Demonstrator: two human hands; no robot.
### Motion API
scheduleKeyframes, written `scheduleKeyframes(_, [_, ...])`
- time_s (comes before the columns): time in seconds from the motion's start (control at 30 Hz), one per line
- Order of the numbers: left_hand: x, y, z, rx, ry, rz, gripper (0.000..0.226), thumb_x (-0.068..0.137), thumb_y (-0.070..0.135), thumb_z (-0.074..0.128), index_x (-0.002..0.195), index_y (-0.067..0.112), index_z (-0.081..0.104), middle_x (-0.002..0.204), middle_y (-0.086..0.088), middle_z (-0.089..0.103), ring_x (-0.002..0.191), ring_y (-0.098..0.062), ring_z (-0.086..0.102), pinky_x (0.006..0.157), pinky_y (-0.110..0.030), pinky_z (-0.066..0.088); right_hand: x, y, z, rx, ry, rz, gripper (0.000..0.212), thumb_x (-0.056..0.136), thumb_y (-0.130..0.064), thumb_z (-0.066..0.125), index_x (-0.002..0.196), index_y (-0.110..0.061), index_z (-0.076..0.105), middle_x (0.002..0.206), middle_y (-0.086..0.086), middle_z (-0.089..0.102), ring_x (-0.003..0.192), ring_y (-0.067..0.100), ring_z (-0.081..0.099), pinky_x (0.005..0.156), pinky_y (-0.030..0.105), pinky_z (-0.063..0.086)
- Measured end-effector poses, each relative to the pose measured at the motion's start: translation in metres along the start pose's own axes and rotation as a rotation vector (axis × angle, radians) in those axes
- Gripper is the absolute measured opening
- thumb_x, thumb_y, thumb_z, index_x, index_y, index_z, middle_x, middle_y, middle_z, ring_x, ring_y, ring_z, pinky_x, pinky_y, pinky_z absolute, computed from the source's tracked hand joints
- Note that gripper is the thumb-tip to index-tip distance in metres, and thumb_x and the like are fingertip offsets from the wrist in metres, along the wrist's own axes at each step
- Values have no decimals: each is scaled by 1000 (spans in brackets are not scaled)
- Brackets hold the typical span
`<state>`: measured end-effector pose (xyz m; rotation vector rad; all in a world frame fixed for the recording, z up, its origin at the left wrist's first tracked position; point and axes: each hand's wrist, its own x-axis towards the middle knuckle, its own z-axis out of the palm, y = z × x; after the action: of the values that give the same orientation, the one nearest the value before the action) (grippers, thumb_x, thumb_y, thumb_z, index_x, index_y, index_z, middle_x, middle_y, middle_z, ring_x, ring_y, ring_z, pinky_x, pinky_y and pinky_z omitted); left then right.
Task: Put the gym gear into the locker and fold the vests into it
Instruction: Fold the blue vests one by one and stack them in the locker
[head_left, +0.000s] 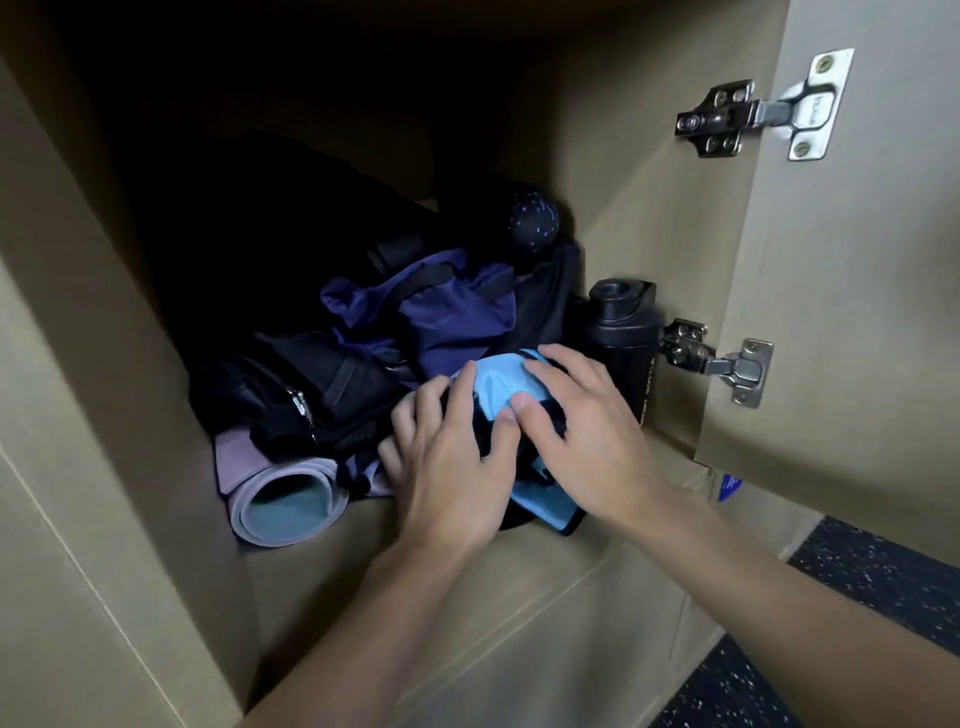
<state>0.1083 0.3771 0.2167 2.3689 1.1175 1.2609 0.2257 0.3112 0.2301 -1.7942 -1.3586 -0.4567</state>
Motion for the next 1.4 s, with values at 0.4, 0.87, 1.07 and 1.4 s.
scheduleKeyframes(0.4, [-8,0,7,49,-18,-29,69,82,64,10,135,52,53,145,18,44,135,-8,21,101,-35,9,-15,19,24,458,-54,280,49,92,-30,67,138,-25,52,147,-12,42,135,-2,37,103,-2,22])
scheduleKeyframes(0.87, [-2,12,-11,84,-177,-109,43,103,45,33,145,51,40,152,16,33,136,-13,15,106,-40,12,-20,3,20,292,65,281,49,96,-32,61,143,-24,48,151,-2,32,139,14,30,114,30,27])
scheduleKeyframes(1.07, [0,17,-23,78,-206,-66,48,102,46,32,150,47,30,154,8,29,135,-21,22,108,-41,19,-26,-4,1,200,105,288,54,95,-39,60,146,-34,42,156,-1,22,139,20,22,117,43,25])
scheduleKeyframes(1.4, [-13,32,-50,3,-169,-37,51,99,48,41,149,39,36,153,1,26,136,-25,26,113,-43,22,-40,-11,-34,255,79,281,57,95,-35,61,147,-36,39,150,-2,29,128,2,27,111,28,28])
